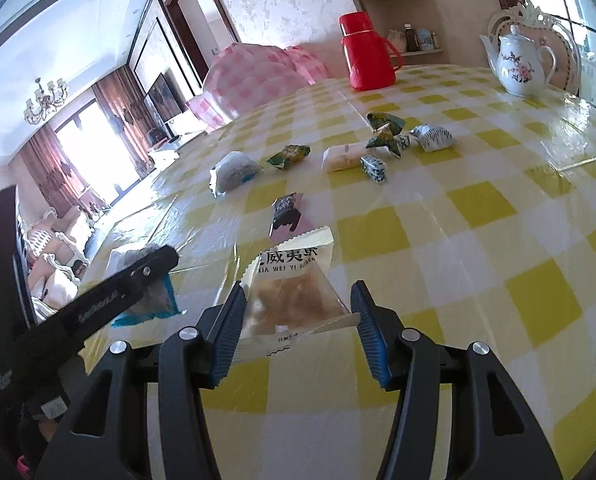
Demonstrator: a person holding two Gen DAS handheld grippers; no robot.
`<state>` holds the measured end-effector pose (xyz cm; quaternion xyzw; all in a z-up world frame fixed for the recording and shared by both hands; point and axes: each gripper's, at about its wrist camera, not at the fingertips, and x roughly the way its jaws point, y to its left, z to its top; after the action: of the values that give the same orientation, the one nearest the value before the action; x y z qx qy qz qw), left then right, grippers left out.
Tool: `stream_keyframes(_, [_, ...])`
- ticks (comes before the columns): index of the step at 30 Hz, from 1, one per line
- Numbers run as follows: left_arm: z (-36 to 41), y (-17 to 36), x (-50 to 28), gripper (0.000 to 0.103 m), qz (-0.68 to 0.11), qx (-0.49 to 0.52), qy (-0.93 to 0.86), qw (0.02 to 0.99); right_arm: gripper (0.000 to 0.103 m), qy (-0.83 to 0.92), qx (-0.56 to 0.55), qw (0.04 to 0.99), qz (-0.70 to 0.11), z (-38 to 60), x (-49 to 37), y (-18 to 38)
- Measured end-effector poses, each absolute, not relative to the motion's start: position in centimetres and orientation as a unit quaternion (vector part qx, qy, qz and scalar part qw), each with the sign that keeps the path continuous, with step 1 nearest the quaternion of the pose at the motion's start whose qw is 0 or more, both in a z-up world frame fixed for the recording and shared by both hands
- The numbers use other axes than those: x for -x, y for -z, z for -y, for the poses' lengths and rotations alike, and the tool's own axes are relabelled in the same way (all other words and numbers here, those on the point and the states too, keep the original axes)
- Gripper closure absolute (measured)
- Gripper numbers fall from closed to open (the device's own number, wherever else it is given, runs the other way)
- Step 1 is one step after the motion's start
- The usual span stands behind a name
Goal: Organize snacks
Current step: 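Lift both bags and carry them off the table edge toward the box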
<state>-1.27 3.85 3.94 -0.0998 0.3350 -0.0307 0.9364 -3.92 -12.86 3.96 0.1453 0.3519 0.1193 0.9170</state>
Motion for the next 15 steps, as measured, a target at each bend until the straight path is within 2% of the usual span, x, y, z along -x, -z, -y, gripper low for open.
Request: stream_keyframes(15, [-6.1,-3.5,7.8,0.053,-0.359,0.075,0.043,0.929,0.05,-0.171,-0.179,0.9,-0.36,11.8,7.2,-3.8])
